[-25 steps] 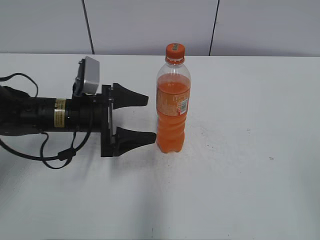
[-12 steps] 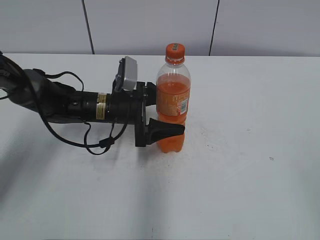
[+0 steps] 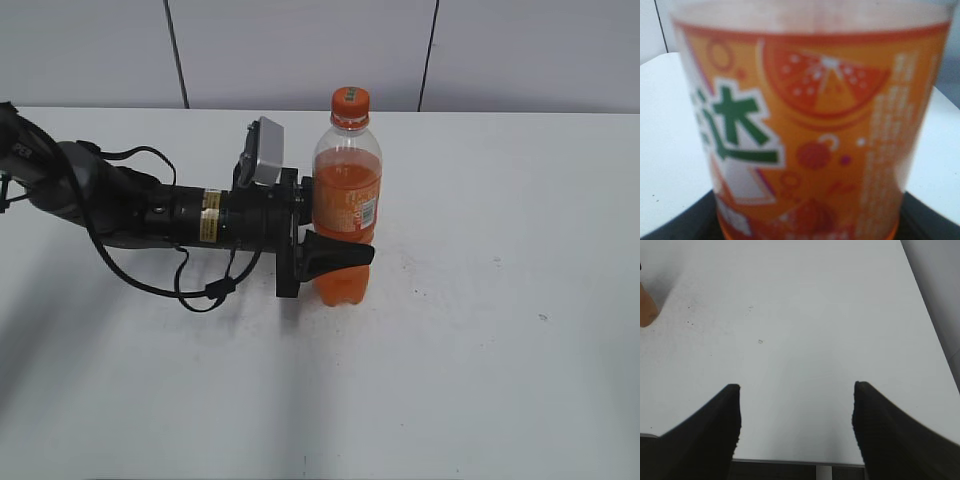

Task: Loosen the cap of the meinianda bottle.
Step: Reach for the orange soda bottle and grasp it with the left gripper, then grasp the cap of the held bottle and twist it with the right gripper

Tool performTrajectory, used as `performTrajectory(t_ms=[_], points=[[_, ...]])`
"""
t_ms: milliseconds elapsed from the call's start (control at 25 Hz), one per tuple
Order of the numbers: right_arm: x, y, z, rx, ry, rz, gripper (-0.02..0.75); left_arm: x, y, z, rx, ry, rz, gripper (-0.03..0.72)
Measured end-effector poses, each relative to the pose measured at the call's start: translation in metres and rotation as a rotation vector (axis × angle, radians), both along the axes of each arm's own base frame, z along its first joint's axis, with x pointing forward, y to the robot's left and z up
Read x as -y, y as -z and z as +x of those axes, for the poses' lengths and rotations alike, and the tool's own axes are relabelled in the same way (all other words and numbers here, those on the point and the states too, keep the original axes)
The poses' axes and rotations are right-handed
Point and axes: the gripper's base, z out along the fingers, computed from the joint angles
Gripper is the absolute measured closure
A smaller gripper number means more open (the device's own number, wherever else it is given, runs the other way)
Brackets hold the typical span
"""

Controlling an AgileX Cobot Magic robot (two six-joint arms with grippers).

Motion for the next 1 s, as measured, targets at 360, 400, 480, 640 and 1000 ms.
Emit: performTrajectory(t_ms=[360,400,480,640,1000], points=[[0.0000,0.0000,0.0000,0.000,0.000,0.000,0.214,0.0000,0.0001,-0.0001,-0.004,0.000,0.000,0.278],[0.0000,0.0000,0.0000,0.000,0.000,0.000,0.214,0.0000,0.0001,-0.0001,-0.004,0.000,0.000,0.278],[0.0000,0.0000,0.0000,0.000,0.000,0.000,0.214,0.0000,0.0001,-0.0001,-0.004,0.000,0.000,0.278],[0.0000,0.0000,0.0000,0.000,0.000,0.000,0.214,0.0000,0.0001,-0.0002,-0.004,0.001,0.001,0.278],[0.0013,0.0000,0.0000,0.000,0.008,-0.014,0.214,0.0000,0.0001,-0.0002,-0.005,0.001,0.001,0.278]])
